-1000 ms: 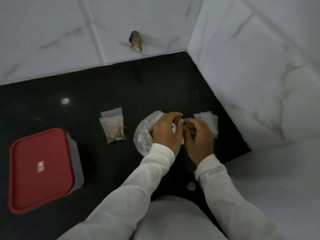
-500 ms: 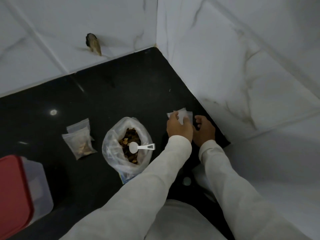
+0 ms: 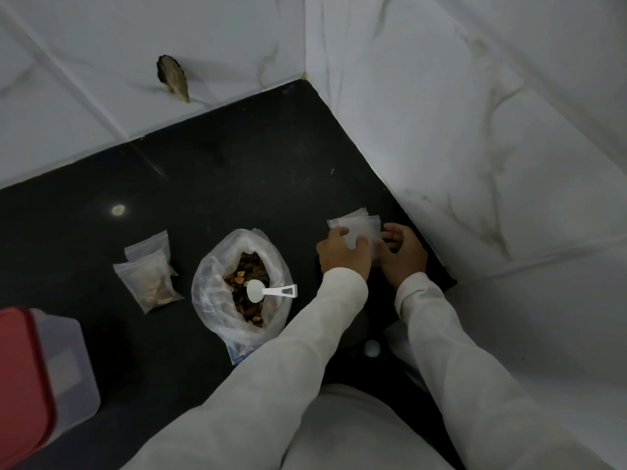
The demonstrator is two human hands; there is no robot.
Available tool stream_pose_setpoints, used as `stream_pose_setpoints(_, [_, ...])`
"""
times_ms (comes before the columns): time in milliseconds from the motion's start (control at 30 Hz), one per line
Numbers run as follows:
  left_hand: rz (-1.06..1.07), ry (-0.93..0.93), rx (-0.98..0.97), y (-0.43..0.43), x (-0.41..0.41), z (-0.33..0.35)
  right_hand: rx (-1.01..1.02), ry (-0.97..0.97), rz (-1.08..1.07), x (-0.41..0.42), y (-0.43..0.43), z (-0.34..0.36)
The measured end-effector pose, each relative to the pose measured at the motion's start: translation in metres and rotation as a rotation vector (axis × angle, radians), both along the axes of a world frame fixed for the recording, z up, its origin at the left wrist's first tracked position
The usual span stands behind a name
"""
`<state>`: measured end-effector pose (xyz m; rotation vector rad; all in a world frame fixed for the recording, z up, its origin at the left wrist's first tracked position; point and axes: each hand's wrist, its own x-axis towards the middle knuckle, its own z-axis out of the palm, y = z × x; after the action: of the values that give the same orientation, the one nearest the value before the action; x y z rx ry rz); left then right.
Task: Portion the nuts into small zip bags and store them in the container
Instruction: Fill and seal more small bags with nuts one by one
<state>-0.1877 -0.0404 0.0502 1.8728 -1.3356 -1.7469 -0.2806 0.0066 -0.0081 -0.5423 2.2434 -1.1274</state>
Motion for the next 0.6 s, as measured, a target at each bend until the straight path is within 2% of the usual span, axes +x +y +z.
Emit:
stream_pose_setpoints(300, [0.035, 0.074, -0.03, 0.007, 0.006, 0.011, -0.032, -0.033, -0.044, 0.008, 0.008, 0.017])
stream_pose_setpoints(433, [0.063, 0.197, 0.001, 0.014, 0.013, 0.024, -0.184, -0.023, -0.045, 0.008, 0.022, 0.045])
stream_pose_setpoints(600, [0.118, 0.392, -0.085, 0.022, 0.032, 0.053, -0.406, -0.067, 0.056, 0.019, 0.038, 0.106])
